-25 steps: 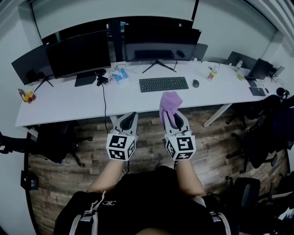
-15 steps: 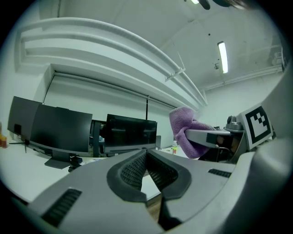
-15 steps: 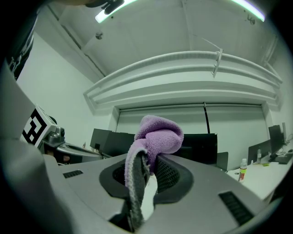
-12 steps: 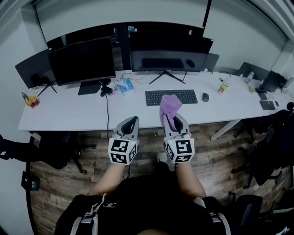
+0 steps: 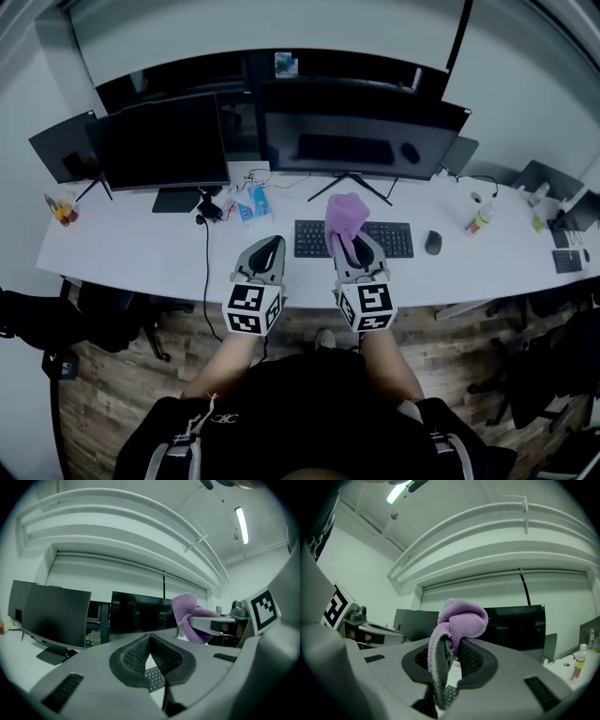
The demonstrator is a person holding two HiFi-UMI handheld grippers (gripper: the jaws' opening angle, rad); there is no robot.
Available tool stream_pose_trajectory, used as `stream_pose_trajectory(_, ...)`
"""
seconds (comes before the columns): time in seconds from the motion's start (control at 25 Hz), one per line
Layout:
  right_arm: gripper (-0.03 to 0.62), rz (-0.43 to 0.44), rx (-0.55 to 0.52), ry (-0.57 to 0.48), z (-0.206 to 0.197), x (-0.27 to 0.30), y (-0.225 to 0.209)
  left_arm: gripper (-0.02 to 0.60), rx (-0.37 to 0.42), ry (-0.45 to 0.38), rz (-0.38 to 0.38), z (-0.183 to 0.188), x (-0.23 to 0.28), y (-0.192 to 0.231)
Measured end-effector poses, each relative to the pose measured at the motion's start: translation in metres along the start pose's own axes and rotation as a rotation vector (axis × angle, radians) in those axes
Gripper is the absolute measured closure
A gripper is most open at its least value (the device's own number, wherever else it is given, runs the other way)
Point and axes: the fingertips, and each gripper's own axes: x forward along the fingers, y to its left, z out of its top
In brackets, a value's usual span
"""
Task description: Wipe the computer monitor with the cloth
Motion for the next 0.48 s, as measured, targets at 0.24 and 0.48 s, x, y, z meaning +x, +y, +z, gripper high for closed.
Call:
stream_pose_trajectory(0.24,0.500,0.044,-0.007,-0.010,0.012,0.063,-0.074,0.568,-0.001,-0.027,0.034,0.035,0.097,0.004)
stream_pose_trajectory(0.48,0.500,0.079,0.006,0.002,0.010,0.103,-0.101,0.568,0.049,0.008,0.065,0.040,0.135,0.012)
